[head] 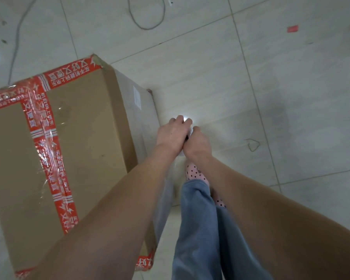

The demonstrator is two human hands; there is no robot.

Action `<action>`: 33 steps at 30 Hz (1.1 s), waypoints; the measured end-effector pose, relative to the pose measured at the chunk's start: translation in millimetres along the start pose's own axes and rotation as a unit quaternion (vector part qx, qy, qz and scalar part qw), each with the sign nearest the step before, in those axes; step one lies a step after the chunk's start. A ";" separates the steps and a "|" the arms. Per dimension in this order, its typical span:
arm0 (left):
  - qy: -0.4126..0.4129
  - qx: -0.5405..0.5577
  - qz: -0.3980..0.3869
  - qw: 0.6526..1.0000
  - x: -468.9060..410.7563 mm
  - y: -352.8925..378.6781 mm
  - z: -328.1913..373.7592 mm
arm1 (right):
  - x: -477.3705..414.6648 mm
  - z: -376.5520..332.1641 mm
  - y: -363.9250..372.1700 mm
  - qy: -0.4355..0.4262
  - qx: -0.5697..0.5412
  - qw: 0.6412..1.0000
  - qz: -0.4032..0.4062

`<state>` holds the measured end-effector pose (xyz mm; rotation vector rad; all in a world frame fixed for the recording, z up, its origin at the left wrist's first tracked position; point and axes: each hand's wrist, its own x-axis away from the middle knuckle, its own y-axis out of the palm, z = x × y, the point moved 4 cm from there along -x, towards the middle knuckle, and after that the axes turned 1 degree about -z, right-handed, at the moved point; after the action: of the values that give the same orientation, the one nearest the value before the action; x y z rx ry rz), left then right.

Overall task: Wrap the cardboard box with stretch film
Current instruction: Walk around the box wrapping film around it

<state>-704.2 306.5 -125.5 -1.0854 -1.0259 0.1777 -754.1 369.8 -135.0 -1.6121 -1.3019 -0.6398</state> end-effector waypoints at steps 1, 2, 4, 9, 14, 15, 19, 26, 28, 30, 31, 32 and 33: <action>0.030 -0.028 0.000 0.999 -3.8 -1.3 3.4 | -2.3 0.6 -2.7 -0.003 0.007 1.000 -0.002; 0.051 -0.052 -0.003 0.997 -7.6 -3.0 5.8 | -4.3 1.3 -5.3 -0.007 0.017 1.000 -0.008; 0.075 -0.087 -0.014 0.993 -14.4 -6.8 8.4 | -9.0 1.8 -10.1 -0.020 0.039 0.999 -0.021; 0.090 -0.099 -0.028 0.991 -27.7 -13.2 10.5 | -18.1 0.3 -21.9 -0.021 0.090 0.996 0.003; -0.008 0.009 -0.004 1.000 -44.5 -26.5 -20.5 | -25.8 -31.0 -34.2 -0.034 0.184 0.981 0.058; -0.040 0.042 0.003 0.998 -47.4 -29.0 -27.7 | -27.9 -37.2 -37.0 -0.033 0.185 0.980 0.072; -0.184 0.196 0.026 0.963 -53.9 -33.4 -57.2 | -35.9 -54.5 -40.8 -0.030 0.135 0.987 0.083; -0.347 0.428 0.075 0.831 -55.9 -29.3 -88.5 | -58.4 -91.6 -34.0 -0.023 -0.025 0.999 0.037; -0.343 0.423 0.065 0.836 -58.9 -30.8 -91.0 | -64.5 -100.8 -32.4 -0.026 -0.055 0.997 0.039; -0.323 0.387 0.037 0.863 -64.1 -34.6 -90.8 | -68.6 -106.6 -34.1 -0.021 -0.067 0.997 0.042; -0.311 0.368 0.027 0.876 -66.8 -38.2 -90.4 | -69.8 -108.6 -35.5 -0.018 -0.061 0.997 0.041; -0.299 0.348 0.021 0.888 -69.5 -42.5 -89.9 | -70.5 -110.1 -36.6 -0.015 -0.050 0.998 0.037; -0.283 0.322 0.021 0.903 -72.0 -48.1 -88.8 | -71.0 -111.0 -37.3 -0.013 -0.036 0.999 0.032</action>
<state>-692.9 183.5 -137.6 -0.4409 -1.3243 0.8473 -793.5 238.6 -134.6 -1.7182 -1.2548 -0.6336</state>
